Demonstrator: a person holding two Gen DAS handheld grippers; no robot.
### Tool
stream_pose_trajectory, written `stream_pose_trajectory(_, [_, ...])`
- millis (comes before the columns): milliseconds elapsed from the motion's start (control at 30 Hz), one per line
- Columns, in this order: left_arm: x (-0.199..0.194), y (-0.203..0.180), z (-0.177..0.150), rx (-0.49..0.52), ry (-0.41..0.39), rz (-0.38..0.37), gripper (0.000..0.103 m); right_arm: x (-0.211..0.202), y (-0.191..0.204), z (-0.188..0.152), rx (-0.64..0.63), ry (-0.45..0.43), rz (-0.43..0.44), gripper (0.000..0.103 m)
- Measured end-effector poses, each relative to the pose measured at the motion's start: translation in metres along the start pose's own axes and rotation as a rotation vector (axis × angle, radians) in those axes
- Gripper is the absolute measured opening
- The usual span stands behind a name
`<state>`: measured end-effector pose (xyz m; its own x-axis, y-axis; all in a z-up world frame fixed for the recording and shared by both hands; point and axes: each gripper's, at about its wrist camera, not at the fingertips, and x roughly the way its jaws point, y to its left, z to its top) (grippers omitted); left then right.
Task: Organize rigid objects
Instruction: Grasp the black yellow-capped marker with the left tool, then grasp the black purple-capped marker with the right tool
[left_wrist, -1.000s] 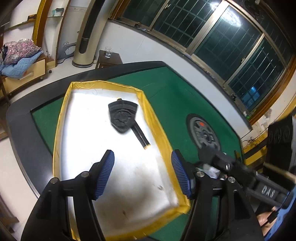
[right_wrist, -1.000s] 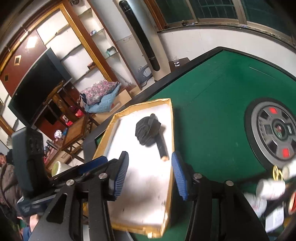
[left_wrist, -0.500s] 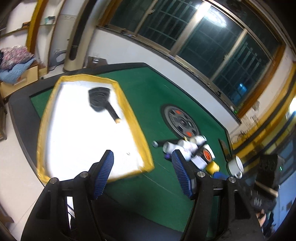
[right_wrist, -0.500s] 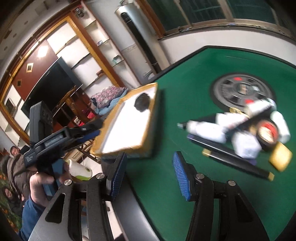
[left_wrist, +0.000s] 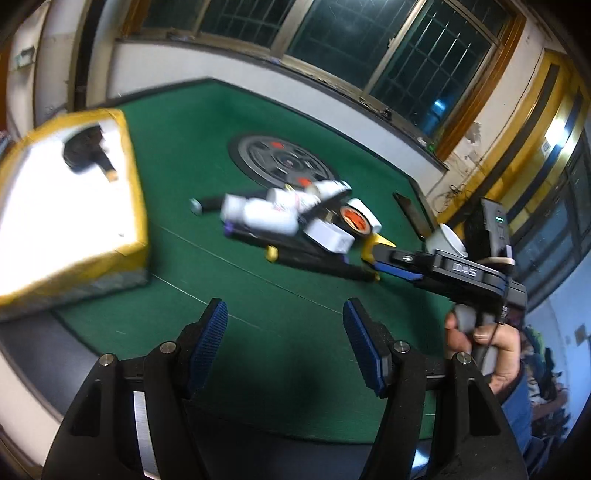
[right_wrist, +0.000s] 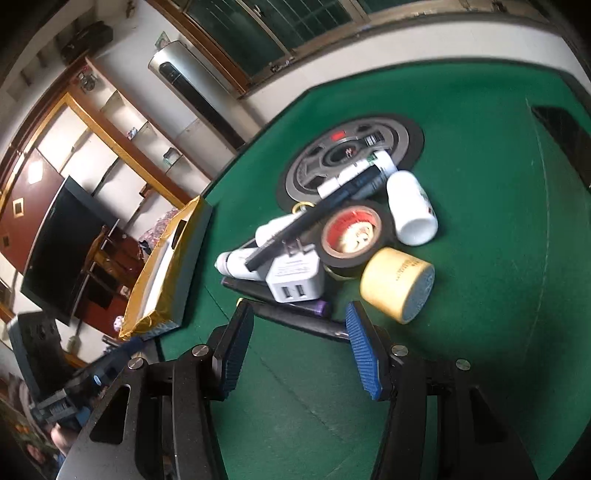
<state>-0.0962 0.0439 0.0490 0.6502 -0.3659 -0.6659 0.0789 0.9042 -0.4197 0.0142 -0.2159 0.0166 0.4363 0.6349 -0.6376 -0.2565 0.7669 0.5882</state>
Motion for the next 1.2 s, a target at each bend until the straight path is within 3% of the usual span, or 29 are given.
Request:
stream_pose_trajectory(200, [0.014,-0.005,-0.01,0.009,0.052,-0.045,0.065,0.016,0.006,-0.005,-0.043,0.055,-0.02,0.047])
stream_pose_trajectory(300, [0.013,0.0,-0.014,-0.011,0.075,-0.05,0.065,0.028,0.025,-0.023,-0.07,0.181,0.075,0.048])
stream_pose_trajectory(367, [0.012,0.005,-0.017,-0.032,0.083,-0.057,0.067,0.037,0.047,-0.033,-0.068,0.233,0.226,0.045])
stream_pose_trajectory(500, [0.021,0.005,-0.015,-0.051,0.106,-0.061,0.067,0.025,0.05,-0.028,-0.086,0.158,0.201,0.044])
stream_pose_trajectory(600, [0.033,0.0,-0.013,-0.033,0.132,0.027,0.067,0.008,0.032,-0.021,-0.044,0.069,0.13,0.044])
stream_pose_trajectory(767, [0.047,-0.005,-0.011,-0.009,0.119,0.207,0.064,0.001,0.024,-0.018,-0.014,0.029,0.109,0.044])
stream_pose_trajectory(800, [0.048,-0.006,-0.011,0.016,0.113,0.244,0.05,0.0,0.029,-0.02,-0.03,0.032,0.111,0.044])
stream_pose_trajectory(833, [0.047,-0.005,-0.011,0.033,0.102,0.28,0.019,-0.001,0.032,-0.021,-0.044,0.03,0.112,0.044])
stream_pose_trajectory(867, [0.046,-0.002,-0.011,0.034,0.097,0.289,0.015,0.0,0.035,-0.022,-0.049,0.029,0.114,0.044])
stream_pose_trajectory(933, [0.041,0.005,-0.013,0.032,0.097,0.255,0.013,-0.002,0.039,-0.023,-0.07,0.034,0.124,0.044])
stream_pose_trajectory(1100, [0.024,0.017,-0.021,0.064,0.099,0.273,0.019,0.003,0.053,-0.025,-0.147,0.034,0.104,0.044])
stream_pose_trajectory(1200, [0.022,0.024,-0.018,0.067,0.119,0.265,0.022,0.011,0.073,-0.027,-0.262,0.066,0.059,0.044])
